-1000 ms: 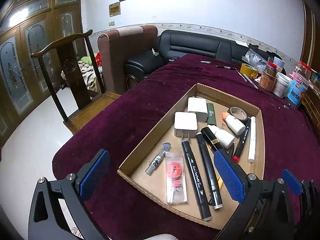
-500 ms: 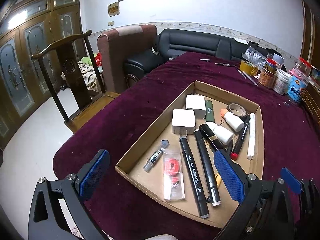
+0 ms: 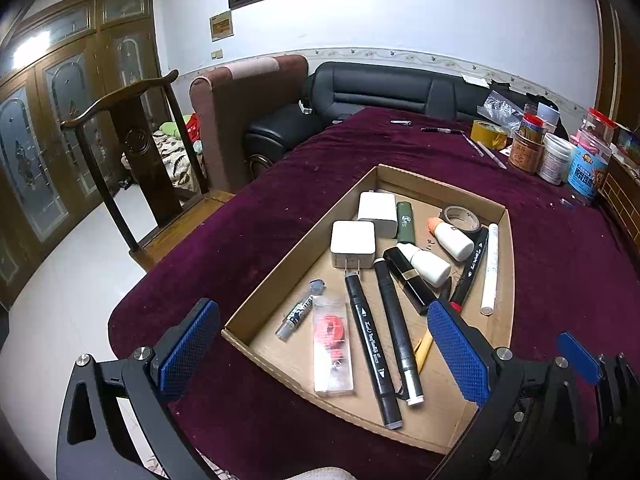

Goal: Organize rigid objects

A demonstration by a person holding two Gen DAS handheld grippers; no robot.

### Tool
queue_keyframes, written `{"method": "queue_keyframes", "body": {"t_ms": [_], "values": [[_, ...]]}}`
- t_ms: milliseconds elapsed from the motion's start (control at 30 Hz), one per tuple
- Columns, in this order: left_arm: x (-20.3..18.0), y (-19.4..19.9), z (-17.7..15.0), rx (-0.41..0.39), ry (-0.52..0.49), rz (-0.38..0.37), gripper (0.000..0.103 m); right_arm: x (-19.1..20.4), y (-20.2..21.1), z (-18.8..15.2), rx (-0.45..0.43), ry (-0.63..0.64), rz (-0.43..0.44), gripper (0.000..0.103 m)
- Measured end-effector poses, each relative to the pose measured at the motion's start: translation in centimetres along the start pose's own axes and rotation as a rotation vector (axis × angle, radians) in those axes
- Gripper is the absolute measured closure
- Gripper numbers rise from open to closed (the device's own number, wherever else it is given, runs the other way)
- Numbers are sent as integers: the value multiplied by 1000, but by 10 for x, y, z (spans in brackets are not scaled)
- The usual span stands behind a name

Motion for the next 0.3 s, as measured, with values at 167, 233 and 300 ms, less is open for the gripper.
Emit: {"method": "queue_keyframes", "body": {"t_ms": [167,233,300], "values": [[0,-1,-2,23,6,6,1,3,1,1,-3,14,-1,32],[0,0,-3,25,10,12,1,4,1,1,0,16,-1,32],[1,0,-4,25,20,15,1,4,0,1,5,15,1,32]]}}
Point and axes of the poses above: each gripper's, at about its wrist camera, not at the fingertips, and y roughly against the way its jaws point, x to its left, z to its top, the point moved 2 cm from there along -y, roughly the way its jaws point, and after that the axes turned 14 degrees about -z, right-handed, at the moved point
